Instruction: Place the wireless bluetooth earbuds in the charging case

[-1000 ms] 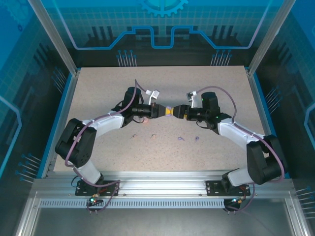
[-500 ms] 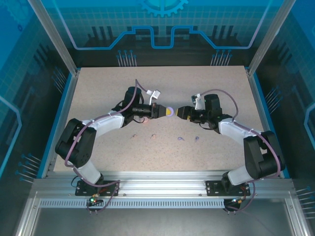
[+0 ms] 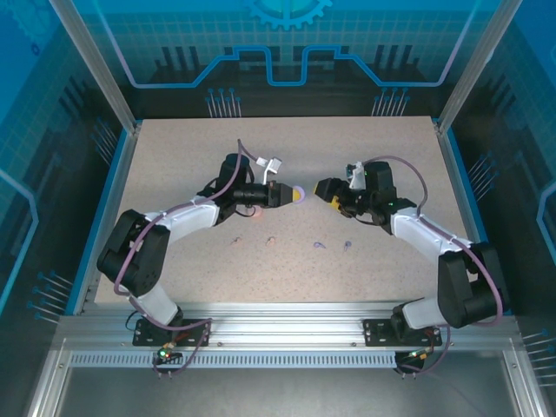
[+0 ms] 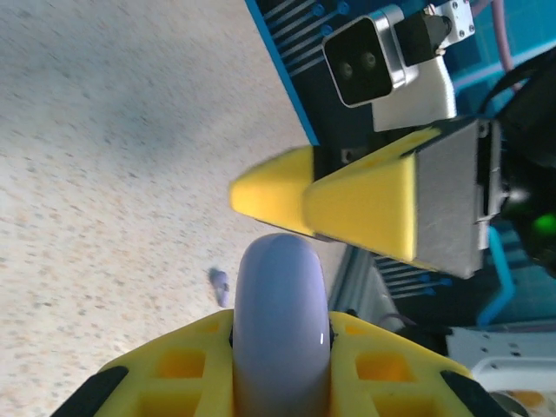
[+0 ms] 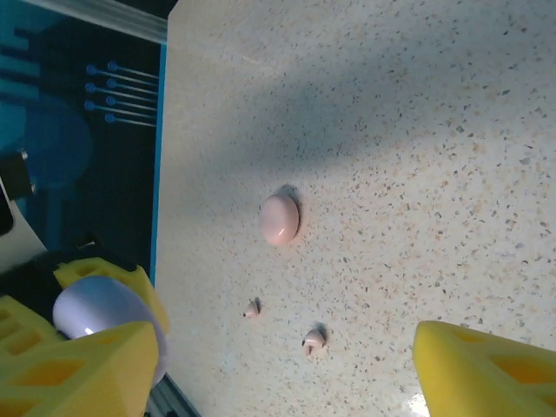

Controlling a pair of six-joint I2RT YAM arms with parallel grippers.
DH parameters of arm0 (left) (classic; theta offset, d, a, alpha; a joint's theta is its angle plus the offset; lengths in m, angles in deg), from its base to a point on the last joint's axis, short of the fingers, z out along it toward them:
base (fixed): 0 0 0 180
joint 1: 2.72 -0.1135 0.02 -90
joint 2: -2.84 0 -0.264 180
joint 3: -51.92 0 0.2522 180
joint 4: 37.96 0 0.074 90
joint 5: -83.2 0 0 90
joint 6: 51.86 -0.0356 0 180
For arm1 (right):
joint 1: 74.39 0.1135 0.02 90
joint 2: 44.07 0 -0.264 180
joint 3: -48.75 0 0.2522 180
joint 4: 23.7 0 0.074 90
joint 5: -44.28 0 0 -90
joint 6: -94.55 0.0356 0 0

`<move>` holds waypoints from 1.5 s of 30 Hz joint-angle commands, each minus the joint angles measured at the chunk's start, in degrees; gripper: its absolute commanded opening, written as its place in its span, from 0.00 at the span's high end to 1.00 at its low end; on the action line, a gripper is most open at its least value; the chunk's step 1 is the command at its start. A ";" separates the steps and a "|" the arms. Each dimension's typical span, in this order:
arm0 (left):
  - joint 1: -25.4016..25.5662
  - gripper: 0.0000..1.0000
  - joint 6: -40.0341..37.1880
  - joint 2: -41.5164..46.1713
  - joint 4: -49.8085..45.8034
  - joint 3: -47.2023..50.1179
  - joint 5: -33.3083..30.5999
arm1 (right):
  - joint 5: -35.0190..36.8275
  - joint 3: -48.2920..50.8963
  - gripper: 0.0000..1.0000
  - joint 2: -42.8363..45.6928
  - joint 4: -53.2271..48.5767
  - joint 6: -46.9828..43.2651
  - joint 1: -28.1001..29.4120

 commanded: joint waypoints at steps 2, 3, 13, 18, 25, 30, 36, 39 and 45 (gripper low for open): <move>1.46 1.00 -4.34 3.76 8.57 5.09 -9.89 | 3.30 -1.69 0.20 -1.74 1.27 19.82 1.76; 1.88 1.00 -4.97 3.77 11.24 6.28 -11.63 | 4.60 -2.77 0.20 -1.75 0.59 21.72 2.90; 4.84 1.00 -9.11 0.56 18.59 6.91 -15.45 | 14.45 -15.29 0.16 -3.81 -10.06 24.75 9.80; 6.01 1.00 -9.41 0.26 20.26 6.52 -16.51 | 16.03 -17.12 0.16 -4.97 -11.91 24.86 11.91; 6.25 1.00 -11.02 2.16 18.74 6.33 -19.15 | 17.24 -15.31 0.18 -5.09 -11.99 25.00 13.91; 6.30 1.00 -11.36 2.56 18.68 6.65 -20.50 | 17.15 -14.63 0.22 -5.25 -10.48 25.70 14.76; 6.30 1.00 -11.45 2.80 19.50 7.25 -21.07 | 17.49 -14.82 0.28 -5.64 -9.80 25.94 15.41; 6.38 1.00 -11.49 2.99 19.34 7.29 -20.99 | 17.67 -15.00 0.32 -5.86 -9.70 25.95 15.36; 6.27 1.00 -11.16 3.29 19.01 7.19 -20.73 | 18.09 -15.11 0.42 -6.22 -9.26 26.13 15.40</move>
